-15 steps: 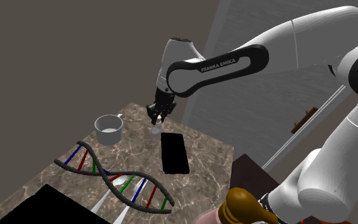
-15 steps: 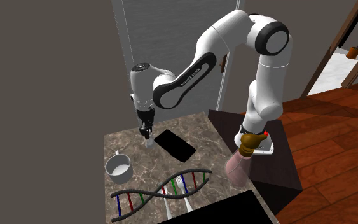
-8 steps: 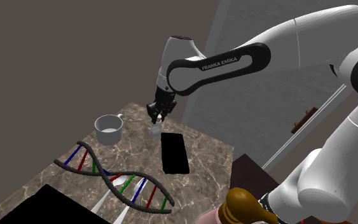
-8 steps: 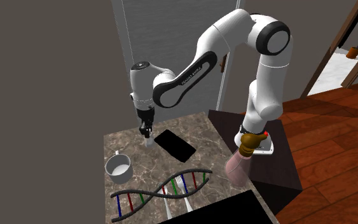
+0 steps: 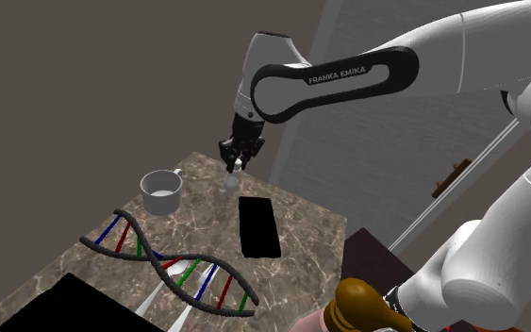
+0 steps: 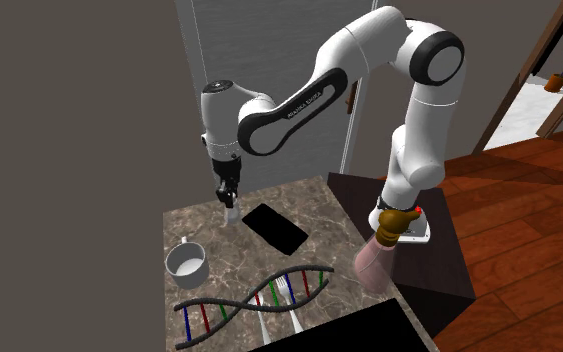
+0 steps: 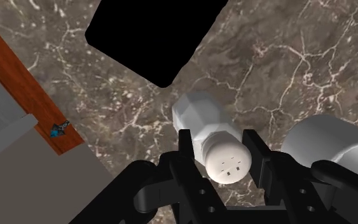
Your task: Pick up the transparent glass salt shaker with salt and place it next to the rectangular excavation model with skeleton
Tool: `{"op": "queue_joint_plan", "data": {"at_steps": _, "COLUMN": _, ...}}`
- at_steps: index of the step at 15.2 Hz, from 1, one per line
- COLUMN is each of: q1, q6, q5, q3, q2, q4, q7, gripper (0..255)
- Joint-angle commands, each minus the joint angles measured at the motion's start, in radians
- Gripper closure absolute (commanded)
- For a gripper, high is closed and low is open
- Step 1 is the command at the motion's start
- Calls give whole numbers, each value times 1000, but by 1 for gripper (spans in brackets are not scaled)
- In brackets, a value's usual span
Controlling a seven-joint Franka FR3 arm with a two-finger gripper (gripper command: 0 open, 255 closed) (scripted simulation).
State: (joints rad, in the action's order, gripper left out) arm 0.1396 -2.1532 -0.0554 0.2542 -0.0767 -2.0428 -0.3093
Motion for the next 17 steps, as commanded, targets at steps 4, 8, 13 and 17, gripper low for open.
{"op": "queue_joint_plan", "data": {"at_steps": 4, "q1": -2, "q6": 65, "q5": -6, "q3": -1, "q2": 28, "q4": 38, "q7": 2, "gripper": 255}}
{"op": "queue_joint_plan", "data": {"at_steps": 8, "q1": -3, "q6": 117, "q5": -9, "q3": -1, "q2": 44, "q4": 74, "q7": 2, "gripper": 255}}
{"op": "queue_joint_plan", "data": {"at_steps": 13, "q1": -4, "q6": 182, "q5": -11, "q3": -2, "q2": 59, "q4": 124, "q7": 1, "gripper": 255}}
{"op": "queue_joint_plan", "data": {"at_steps": 17, "q1": -5, "q6": 234, "q5": -12, "q3": -3, "q2": 68, "q4": 168, "q7": -1, "gripper": 255}}
